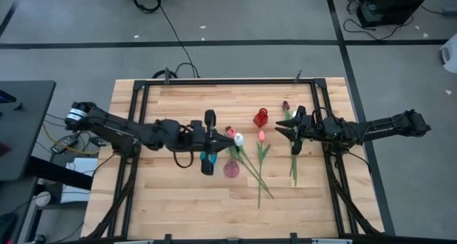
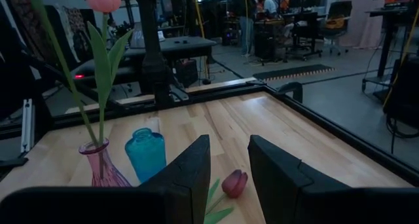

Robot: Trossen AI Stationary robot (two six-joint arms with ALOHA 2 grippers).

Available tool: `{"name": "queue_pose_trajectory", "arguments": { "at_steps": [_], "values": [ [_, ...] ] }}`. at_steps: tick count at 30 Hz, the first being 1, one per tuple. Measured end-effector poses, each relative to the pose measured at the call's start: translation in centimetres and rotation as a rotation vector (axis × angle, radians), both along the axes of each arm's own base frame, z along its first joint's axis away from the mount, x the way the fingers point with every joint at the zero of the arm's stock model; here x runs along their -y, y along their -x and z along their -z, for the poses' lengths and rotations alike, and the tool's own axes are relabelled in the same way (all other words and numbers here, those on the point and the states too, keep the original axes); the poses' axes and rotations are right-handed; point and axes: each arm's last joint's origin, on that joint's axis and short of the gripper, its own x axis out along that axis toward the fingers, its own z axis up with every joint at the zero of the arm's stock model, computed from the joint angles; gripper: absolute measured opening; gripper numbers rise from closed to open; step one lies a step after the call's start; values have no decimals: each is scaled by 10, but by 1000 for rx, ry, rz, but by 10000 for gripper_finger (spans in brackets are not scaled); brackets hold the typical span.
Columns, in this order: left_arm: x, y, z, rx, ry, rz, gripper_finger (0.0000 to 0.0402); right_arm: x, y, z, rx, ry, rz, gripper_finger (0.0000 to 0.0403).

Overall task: Sort flowers into vase by color
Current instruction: Put the bottom left white tulip into the blue vase

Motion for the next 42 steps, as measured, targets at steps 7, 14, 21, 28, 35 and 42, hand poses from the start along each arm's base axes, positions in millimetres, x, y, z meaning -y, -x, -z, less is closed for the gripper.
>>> {"name": "queue_pose_trajectory", "arguments": {
  "at_steps": [7, 14, 21, 28, 35, 42],
  "values": [
    [-3, 0, 28, -278, 75, -112, 27, 0, 0, 0, 0, 0, -1, 118],
    [-4, 4, 43, -428, 82, -156, 116, -2, 0, 0, 4, -23, -56, 118],
    [6, 14, 59, -599, 47, -125, 180, -2, 0, 0, 9, -54, -55, 118],
    [30, 28, 67, -674, 27, -162, 183, -2, -1, 1, -2, -47, -52, 118],
    [43, 9, 71, -538, 87, -204, 183, -2, -1, -1, 17, -37, -53, 118],
    [48, -10, 65, -481, -16, -334, 183, -2, -4, 2, 1, -38, -53, 118]
  ]
}}
